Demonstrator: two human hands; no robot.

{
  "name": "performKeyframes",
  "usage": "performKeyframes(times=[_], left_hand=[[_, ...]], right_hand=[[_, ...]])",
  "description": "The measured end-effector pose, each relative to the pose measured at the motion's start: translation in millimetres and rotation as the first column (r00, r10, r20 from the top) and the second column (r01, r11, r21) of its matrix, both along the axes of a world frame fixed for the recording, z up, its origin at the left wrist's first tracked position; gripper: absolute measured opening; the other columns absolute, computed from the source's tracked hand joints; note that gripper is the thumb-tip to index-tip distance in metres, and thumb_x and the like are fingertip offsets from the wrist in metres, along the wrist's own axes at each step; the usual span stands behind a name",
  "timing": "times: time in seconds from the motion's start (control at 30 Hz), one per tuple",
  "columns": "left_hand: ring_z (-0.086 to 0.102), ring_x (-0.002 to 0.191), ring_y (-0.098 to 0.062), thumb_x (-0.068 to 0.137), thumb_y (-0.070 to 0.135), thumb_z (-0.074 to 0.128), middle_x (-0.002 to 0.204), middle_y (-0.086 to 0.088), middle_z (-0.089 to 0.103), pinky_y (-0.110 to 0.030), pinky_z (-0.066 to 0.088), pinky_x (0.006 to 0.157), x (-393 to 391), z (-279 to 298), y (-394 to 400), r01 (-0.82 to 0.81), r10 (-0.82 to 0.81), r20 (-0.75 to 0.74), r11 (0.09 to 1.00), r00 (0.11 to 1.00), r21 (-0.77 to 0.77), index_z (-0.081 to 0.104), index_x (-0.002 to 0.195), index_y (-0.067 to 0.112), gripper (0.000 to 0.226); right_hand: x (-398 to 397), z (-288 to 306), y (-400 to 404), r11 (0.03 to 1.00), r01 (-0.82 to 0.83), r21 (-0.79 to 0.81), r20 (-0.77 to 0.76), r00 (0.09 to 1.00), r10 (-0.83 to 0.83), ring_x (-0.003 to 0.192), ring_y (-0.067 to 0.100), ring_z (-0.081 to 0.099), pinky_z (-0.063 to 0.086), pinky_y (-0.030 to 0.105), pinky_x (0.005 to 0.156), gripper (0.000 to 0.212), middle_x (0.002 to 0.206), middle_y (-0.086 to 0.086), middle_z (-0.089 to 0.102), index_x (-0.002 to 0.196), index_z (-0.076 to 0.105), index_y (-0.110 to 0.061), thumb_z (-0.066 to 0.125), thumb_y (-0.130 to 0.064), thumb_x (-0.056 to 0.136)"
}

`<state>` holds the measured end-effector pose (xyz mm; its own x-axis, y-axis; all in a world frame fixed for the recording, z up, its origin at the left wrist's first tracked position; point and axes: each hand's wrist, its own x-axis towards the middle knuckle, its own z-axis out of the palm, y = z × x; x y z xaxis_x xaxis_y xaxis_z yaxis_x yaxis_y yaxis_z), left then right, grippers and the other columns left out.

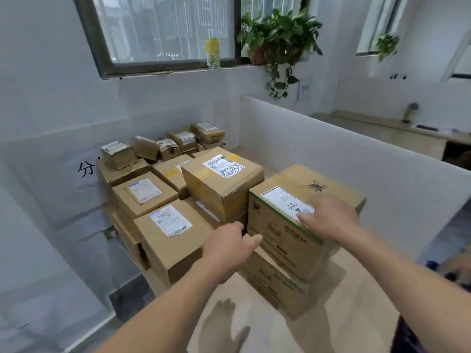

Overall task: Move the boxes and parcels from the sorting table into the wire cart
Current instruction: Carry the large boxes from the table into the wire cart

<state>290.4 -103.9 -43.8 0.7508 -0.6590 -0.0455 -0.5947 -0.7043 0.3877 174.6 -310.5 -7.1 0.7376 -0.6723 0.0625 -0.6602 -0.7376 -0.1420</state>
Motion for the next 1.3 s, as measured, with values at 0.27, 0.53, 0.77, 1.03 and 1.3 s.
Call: performKeyframes(times=[0.27, 0.53, 0.77, 1.03, 1.3], left_hand=[[0.062, 0.114, -0.018, 0.094, 0.070, 0.045, 0.128, 0.004, 0.066, -0.039, 0.055, 0.092, -3.1, -12.9, -54.4, -0.120, 0.106, -0.140, 0.988, 0.985, -0.096, 0.053, 0.143, 0.019, 0.071], [0.064, 0.091, -0.018, 0.092, 0.063, 0.052, 0.094, 0.008, 0.069, -0.040, 0.055, 0.084, -9.1, -9.5, -71.4, -0.231, 0.169, -0.278, 0.950, 0.946, -0.209, 0.066, 0.101, 0.020, 0.046], [0.064, 0.099, -0.017, 0.095, 0.053, 0.060, 0.117, 0.001, 0.068, -0.030, 0.048, 0.064, -27.6, -2.2, -69.3, -0.273, 0.151, -0.399, 0.924, 0.905, -0.269, 0.061, 0.113, 0.016, 0.041], [0.066, 0.098, -0.018, 0.093, 0.056, 0.061, 0.115, 0.002, 0.067, -0.038, 0.058, 0.083, -55.3, 3.3, -22.3, -0.213, 0.105, -0.372, 0.941, 0.922, -0.264, 0.053, 0.105, 0.024, 0.035], [0.063, 0.095, -0.019, 0.093, 0.056, 0.059, 0.104, 0.003, 0.063, -0.035, 0.053, 0.076, -92.9, 11.4, 73.6, -0.177, 0.079, -0.322, 0.942, 0.943, -0.285, 0.054, 0.102, 0.019, 0.038]], right_hand=[[-2.7, -17.0, -113.7, 0.977, 0.190, 0.096, -0.016, 0.982, -0.189, 0.128, 0.032, 0.048, 0.042, 0.045, 0.097, 0.061, 0.135, 0.007, 0.055, 0.128, 0.054, -0.027, 0.054, -0.071, 0.086], [-7.9, -14.1, -136.8, 0.958, 0.224, 0.182, 0.058, 0.970, -0.238, 0.091, 0.031, 0.058, 0.039, 0.034, 0.068, 0.049, 0.101, 0.007, 0.067, 0.095, 0.067, -0.017, 0.047, -0.062, 0.092], [-33.2, -26.8, -109.1, 0.934, 0.187, 0.304, 0.065, 0.974, -0.216, 0.080, 0.030, 0.062, 0.038, 0.033, 0.058, 0.054, 0.076, 0.006, 0.061, 0.069, 0.057, -0.014, 0.055, -0.064, 0.090], [-87.5, -18.4, -37.3, 0.931, 0.251, 0.267, 0.075, 0.957, -0.280, 0.086, 0.032, 0.060, 0.037, 0.034, 0.059, 0.042, 0.087, 0.007, 0.064, 0.078, 0.057, -0.016, 0.054, -0.056, 0.090], [-140.1, -15.3, 62.3, 0.945, 0.242, 0.220, 0.125, 0.954, -0.274, 0.087, 0.032, 0.060, 0.041, 0.037, 0.065, 0.044, 0.089, 0.007, 0.064, 0.080, 0.057, -0.018, 0.051, -0.061, 0.089]])
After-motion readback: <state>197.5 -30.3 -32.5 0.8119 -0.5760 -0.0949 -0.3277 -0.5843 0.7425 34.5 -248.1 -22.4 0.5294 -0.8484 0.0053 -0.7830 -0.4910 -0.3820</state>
